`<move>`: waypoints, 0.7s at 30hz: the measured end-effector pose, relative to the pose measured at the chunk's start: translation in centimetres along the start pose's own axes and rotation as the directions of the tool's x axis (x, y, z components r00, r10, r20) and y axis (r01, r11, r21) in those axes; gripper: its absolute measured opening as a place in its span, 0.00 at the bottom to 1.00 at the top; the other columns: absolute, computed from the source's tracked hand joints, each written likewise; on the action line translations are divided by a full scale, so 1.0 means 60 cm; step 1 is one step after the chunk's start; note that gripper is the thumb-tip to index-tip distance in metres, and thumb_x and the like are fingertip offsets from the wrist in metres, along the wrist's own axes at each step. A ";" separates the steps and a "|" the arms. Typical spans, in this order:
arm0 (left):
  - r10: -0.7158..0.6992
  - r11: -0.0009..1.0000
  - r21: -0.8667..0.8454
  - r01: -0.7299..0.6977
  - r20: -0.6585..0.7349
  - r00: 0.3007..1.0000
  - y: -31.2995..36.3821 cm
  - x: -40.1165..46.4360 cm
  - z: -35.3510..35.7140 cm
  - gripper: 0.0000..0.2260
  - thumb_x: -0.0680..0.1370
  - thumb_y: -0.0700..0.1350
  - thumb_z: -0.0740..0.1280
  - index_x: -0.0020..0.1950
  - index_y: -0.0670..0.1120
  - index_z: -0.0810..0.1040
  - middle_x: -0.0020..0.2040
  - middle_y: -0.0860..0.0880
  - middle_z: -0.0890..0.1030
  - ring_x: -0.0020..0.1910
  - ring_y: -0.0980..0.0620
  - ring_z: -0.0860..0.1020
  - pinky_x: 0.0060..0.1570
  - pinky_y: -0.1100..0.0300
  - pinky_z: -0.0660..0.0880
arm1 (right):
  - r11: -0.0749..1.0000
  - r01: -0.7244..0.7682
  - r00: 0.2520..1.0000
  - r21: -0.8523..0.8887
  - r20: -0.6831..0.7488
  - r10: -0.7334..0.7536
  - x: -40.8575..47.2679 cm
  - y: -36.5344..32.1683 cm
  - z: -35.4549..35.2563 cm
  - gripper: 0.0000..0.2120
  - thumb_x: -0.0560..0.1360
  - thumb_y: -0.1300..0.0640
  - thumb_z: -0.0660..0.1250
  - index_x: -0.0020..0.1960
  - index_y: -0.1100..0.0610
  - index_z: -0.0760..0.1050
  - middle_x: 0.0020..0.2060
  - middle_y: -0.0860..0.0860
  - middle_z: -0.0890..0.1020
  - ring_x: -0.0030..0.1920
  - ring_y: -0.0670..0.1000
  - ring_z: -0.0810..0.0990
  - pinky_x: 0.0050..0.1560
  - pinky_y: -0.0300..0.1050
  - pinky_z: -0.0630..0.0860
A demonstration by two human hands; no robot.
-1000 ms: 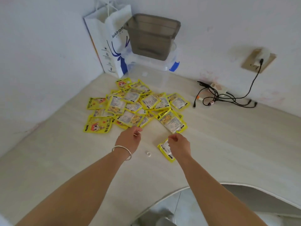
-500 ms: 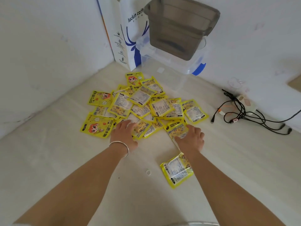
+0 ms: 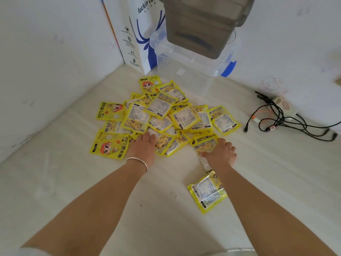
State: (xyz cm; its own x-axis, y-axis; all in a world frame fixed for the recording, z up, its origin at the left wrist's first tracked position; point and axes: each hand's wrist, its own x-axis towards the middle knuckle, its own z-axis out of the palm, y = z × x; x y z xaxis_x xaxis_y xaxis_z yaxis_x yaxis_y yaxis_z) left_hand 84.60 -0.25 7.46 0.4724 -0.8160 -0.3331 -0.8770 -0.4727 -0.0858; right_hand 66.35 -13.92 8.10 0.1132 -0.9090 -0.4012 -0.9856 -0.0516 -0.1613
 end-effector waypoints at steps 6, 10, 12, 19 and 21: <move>0.072 0.997 -0.006 -0.073 -0.124 0.990 -0.022 -0.012 0.016 0.23 0.77 0.48 0.63 0.71 0.47 0.64 0.71 0.46 0.69 0.65 0.44 0.71 0.59 0.49 0.70 | 0.991 -0.065 0.998 0.118 0.019 0.063 -0.008 -0.011 -0.001 0.36 0.67 0.46 0.75 0.67 0.60 0.67 0.64 0.57 0.74 0.65 0.58 0.73 0.60 0.52 0.71; 0.155 0.987 -0.011 -0.161 -0.222 0.963 -0.030 -0.018 0.021 0.19 0.61 0.38 0.76 0.52 0.47 0.83 0.46 0.48 0.86 0.41 0.45 0.83 0.37 0.52 0.78 | 0.993 -0.012 0.997 0.121 0.073 0.003 -0.014 -0.024 -0.006 0.26 0.71 0.48 0.72 0.63 0.60 0.73 0.62 0.57 0.74 0.60 0.59 0.77 0.51 0.50 0.75; 0.136 0.986 -0.062 -0.153 -0.217 0.967 -0.032 -0.022 0.022 0.20 0.61 0.36 0.75 0.52 0.48 0.83 0.45 0.48 0.85 0.42 0.44 0.83 0.37 0.52 0.77 | 0.988 -0.005 0.996 0.152 0.084 -0.008 -0.017 -0.025 -0.008 0.23 0.73 0.47 0.70 0.62 0.60 0.73 0.60 0.58 0.76 0.58 0.60 0.77 0.49 0.49 0.74; 0.055 0.962 -0.263 -0.079 -0.098 0.994 -0.043 -0.024 0.034 0.28 0.71 0.58 0.67 0.68 0.48 0.69 0.70 0.43 0.68 0.71 0.40 0.65 0.67 0.47 0.66 | 0.847 -0.038 0.996 0.530 0.093 -0.014 -0.033 -0.027 -0.016 0.16 0.72 0.48 0.70 0.53 0.58 0.75 0.47 0.54 0.80 0.53 0.58 0.79 0.48 0.49 0.75; 0.012 0.973 -0.230 -0.022 -0.044 0.999 -0.035 -0.023 0.039 0.32 0.73 0.62 0.63 0.73 0.50 0.61 0.75 0.43 0.60 0.76 0.38 0.54 0.74 0.48 0.55 | 0.722 -0.098 0.988 0.684 0.155 -0.013 -0.034 -0.036 -0.012 0.16 0.71 0.49 0.72 0.53 0.58 0.77 0.47 0.53 0.82 0.51 0.57 0.82 0.51 0.50 0.78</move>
State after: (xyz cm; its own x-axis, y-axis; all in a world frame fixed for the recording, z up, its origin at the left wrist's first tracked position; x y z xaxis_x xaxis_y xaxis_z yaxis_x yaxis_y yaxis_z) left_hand 85.59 2.67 5.92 0.4649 -0.8358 -0.2920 -0.8438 -0.5182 0.1398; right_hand 68.17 -12.23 9.91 0.1437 -0.8332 -0.5340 -0.6370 0.3351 -0.6942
